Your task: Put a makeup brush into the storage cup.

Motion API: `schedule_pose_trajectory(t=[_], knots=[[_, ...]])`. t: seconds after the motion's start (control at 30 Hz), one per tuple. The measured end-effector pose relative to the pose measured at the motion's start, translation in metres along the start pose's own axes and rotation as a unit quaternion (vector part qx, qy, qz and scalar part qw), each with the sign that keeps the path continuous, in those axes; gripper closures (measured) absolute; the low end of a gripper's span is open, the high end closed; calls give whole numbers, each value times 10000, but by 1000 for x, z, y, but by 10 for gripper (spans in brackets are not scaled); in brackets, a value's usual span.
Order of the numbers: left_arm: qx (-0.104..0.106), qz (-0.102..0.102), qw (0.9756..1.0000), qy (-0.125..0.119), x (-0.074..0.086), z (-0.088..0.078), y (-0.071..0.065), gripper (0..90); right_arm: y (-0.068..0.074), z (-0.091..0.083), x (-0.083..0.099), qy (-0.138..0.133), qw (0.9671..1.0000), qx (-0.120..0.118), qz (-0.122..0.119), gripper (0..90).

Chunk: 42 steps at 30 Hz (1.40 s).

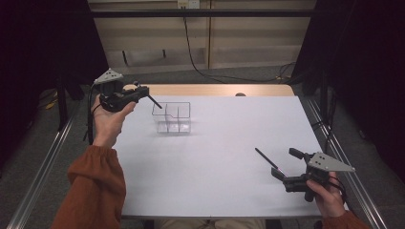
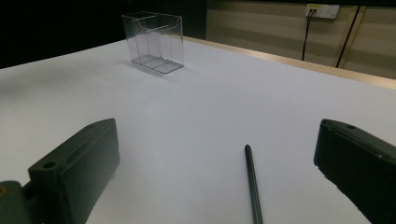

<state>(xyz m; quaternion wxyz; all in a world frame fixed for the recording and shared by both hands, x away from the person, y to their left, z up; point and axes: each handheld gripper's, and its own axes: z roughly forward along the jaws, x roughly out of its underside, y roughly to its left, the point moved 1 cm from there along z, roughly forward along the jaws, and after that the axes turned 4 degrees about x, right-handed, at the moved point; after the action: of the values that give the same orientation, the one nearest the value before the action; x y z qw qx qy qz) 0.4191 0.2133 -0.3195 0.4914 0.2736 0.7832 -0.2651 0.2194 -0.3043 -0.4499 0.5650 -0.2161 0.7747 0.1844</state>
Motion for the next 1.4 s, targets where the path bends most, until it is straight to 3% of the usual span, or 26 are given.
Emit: schedule_pose_trajectory(t=[0.3,0.93,1.4], knots=[[-155,-161,9994,248,5,15,14,841,0,1,0,18,10000,8,-24,0],[-174,8,9967,790,15,35,5,841,0,1,0,29,10000,1,-36,0],[-201,-76,9946,1014,25,43,9,841,1,2,1,62,10000,-20,-50,0]])
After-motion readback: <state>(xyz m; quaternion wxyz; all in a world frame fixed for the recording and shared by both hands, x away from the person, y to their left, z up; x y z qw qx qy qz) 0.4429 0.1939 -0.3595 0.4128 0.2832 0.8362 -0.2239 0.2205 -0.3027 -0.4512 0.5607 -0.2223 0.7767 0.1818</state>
